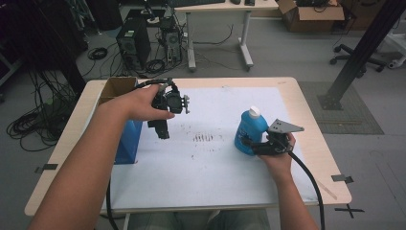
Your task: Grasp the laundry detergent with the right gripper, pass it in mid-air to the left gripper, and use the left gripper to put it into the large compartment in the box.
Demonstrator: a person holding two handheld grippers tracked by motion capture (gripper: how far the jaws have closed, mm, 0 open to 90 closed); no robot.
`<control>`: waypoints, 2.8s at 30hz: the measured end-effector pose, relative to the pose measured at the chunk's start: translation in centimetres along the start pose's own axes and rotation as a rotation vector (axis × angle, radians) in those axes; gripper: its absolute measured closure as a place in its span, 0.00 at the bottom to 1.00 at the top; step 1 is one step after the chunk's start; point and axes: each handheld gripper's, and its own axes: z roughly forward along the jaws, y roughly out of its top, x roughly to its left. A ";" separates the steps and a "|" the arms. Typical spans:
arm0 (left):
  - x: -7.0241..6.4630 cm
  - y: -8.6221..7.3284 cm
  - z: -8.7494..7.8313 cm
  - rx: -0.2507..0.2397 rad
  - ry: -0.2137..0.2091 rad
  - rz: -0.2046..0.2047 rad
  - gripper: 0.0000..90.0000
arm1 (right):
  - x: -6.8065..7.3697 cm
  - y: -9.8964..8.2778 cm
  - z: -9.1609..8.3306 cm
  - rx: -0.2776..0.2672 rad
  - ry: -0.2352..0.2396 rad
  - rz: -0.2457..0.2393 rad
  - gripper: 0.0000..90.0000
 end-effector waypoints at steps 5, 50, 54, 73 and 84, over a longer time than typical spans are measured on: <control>0.0 0.0 -0.1 -0.001 0.000 0.000 0.05 | 0.0 0.0 0.0 0.002 0.005 -0.005 0.24; -0.2 -0.1 -0.5 -0.006 0.007 -0.006 0.05 | 0.8 0.7 -0.9 -0.081 -0.013 -0.045 0.50; -0.2 -0.1 -0.7 -0.009 0.006 -0.010 0.05 | 0.9 1.8 -1.6 -0.101 0.000 -0.056 0.50; -0.3 -0.1 -3.2 -0.028 0.026 0.007 0.05 | 2.4 6.6 -3.5 -0.074 0.135 -0.156 0.50; -0.6 0.0 -4.3 -0.054 0.015 0.022 0.05 | 3.5 8.6 -3.6 -0.048 0.249 -0.200 0.51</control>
